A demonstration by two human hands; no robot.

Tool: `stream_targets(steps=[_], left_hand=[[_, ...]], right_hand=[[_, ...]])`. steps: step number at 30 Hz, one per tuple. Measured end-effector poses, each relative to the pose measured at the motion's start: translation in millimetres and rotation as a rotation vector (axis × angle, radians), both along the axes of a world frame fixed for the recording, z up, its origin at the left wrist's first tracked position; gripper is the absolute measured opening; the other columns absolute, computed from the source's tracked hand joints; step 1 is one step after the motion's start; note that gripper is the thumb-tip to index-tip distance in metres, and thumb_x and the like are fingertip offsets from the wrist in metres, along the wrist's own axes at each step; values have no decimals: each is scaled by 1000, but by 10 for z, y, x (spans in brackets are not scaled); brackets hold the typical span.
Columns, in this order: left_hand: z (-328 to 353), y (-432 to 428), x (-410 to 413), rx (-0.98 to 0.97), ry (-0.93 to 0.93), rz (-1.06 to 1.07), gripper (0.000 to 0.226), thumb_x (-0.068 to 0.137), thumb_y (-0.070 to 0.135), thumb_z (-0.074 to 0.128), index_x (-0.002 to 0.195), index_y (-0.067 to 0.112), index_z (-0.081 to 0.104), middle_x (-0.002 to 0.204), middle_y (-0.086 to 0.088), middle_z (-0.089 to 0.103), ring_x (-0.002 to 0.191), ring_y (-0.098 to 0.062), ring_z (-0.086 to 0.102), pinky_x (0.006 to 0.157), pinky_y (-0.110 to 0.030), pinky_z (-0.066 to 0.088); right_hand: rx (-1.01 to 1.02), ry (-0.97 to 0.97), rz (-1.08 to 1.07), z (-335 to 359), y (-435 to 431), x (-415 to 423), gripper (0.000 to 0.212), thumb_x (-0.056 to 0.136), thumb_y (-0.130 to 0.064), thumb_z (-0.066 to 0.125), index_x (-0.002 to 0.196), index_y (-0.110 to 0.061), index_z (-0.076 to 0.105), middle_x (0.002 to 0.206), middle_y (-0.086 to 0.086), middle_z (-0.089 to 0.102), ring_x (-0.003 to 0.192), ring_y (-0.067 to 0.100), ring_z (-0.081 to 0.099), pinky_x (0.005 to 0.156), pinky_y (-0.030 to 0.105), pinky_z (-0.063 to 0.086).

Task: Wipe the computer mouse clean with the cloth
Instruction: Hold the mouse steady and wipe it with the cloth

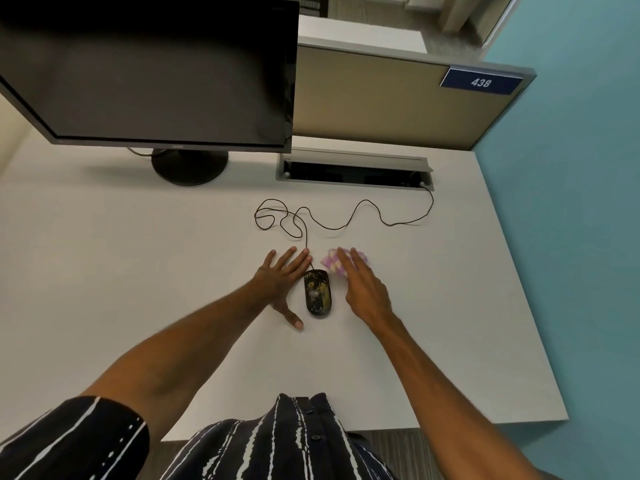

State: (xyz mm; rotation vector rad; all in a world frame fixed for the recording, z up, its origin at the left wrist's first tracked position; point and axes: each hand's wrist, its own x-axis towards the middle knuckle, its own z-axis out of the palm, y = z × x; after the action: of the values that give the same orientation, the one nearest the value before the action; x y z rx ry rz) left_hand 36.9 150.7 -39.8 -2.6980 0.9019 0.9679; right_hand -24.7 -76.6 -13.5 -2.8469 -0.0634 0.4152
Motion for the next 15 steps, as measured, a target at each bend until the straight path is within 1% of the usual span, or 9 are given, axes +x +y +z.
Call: stream_targets(steps=[3, 5, 7, 9, 12, 15], left_hand=[[17, -26, 4, 26, 5, -5, 169, 64, 99, 73, 172, 18, -29, 179, -3, -37, 168, -32, -29, 137, -64, -7], [23, -31, -3, 36, -3, -7, 169, 64, 99, 72, 173, 18, -28, 179, -3, -35, 169, -32, -28, 137, -63, -6], [26, -32, -8, 38, -13, -7, 168, 65, 99, 72, 173, 17, -27, 180, -4, -34, 169, -32, -26, 137, -63, -6], [29, -37, -12, 37, -19, -5, 167, 65, 99, 72, 173, 17, -26, 180, -5, -33, 169, -32, -26, 137, -63, -6], [25, -40, -24, 32, -16, 3, 167, 66, 100, 71, 173, 17, -26, 180, -5, -33, 169, -32, -26, 137, -63, -6], [18, -39, -48, 20, -29, 9, 167, 65, 101, 70, 173, 16, -26, 180, -4, -33, 170, -32, -25, 137, -63, -4]], right_hand=[[-44, 64, 95, 13, 173, 54, 81, 102, -12, 58, 166, -31, 13, 176, 1, 5, 157, 31, 27, 106, 56, 52], [-105, 108, 149, -24, 242, 17, 85, 101, -17, 62, 166, -31, 9, 175, 1, 2, 158, 32, 23, 105, 58, 52], [-152, 122, 185, -68, 243, -50, 91, 99, -16, 64, 166, -28, 5, 175, 1, -1, 160, 32, 15, 102, 56, 54], [-158, 118, 192, -88, 177, -116, 90, 99, -10, 61, 166, -27, 4, 176, 2, -2, 161, 32, 13, 99, 53, 56], [-165, 107, 172, -92, 8, -195, 85, 100, -1, 54, 166, -25, 6, 176, 0, -1, 160, 29, 18, 96, 46, 57], [-115, 60, 106, -48, -110, -196, 83, 100, 0, 52, 166, -27, 11, 176, -2, 2, 159, 27, 24, 100, 44, 55]])
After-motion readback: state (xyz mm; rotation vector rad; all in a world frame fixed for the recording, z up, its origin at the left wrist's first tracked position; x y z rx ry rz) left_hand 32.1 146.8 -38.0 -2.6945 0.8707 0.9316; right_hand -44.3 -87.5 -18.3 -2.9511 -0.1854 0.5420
